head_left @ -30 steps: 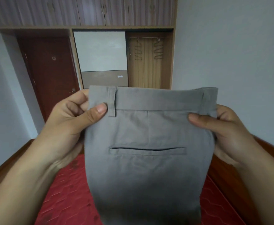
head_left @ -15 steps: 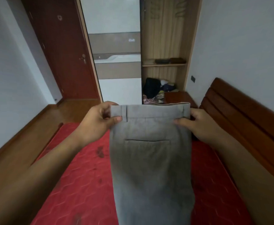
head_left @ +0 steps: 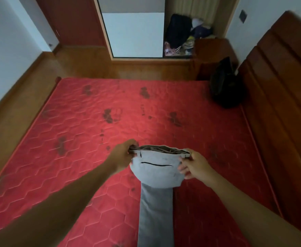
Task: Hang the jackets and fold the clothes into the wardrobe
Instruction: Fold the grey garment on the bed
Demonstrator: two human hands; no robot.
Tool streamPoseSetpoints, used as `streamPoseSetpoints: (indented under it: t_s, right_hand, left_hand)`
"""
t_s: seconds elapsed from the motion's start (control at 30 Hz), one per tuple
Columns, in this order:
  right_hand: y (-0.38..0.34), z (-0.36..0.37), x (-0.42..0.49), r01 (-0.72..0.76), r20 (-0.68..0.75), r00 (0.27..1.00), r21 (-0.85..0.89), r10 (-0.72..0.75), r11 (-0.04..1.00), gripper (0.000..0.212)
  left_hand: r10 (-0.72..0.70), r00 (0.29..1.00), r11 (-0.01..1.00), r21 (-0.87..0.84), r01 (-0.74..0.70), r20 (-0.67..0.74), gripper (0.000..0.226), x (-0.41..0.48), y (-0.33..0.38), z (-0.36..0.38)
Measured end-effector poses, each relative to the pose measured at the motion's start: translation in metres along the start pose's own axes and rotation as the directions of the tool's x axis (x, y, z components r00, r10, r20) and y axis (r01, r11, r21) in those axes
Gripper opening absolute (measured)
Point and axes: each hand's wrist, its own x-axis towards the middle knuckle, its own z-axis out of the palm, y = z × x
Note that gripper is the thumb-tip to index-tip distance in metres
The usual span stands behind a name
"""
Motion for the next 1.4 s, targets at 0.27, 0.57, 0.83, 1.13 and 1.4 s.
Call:
streamPoseSetpoints:
  t_s: [0.27, 0.57, 0.83, 1.13, 1.4]
  right_hand:
    - [-0.042, -0.008, 0.102, 0.039, -0.007, 0.999, 0.124, -0.038, 0.992, 0.020]
    - [-0.019, -0.016, 0.237, 0.161, -0.121, 0.971, -0.301, -0.205, 0.940, 0.040]
    - [0.223, 0.094, 0.230, 0.062, 0.143, 0.989, -0.574, 0.025, 0.816, 0.042]
    - [0.316, 0.182, 0.277, 0.255, 0.115, 0.954, -0.800, -0.278, 0.543, 0.059]
    - [0.346, 0.223, 0.382, 0.226, 0.028, 0.886, -0.897, -0.462, 0.379, 0.070]
  left_hand:
    - [0.008, 1.000, 0.996, -0.086, -0.007, 0.017, 0.019, 0.104, -0.017, -0.010]
    - [0.029, 0.999, 0.973, 0.231, -0.021, -0.032, 0.061, 0.205, -0.063, 0.027]
    - [-0.122, 0.964, 0.970, 0.233, 0.065, 0.238, 0.056, 0.123, -0.181, 0.197]
    - [-0.119, 0.961, 0.929, 0.369, 0.020, 0.248, 0.062, 0.110, -0.274, 0.334]
    - [0.154, 0.988, 0.822, 0.552, -0.139, 0.020, 0.062, 0.182, -0.337, 0.418]
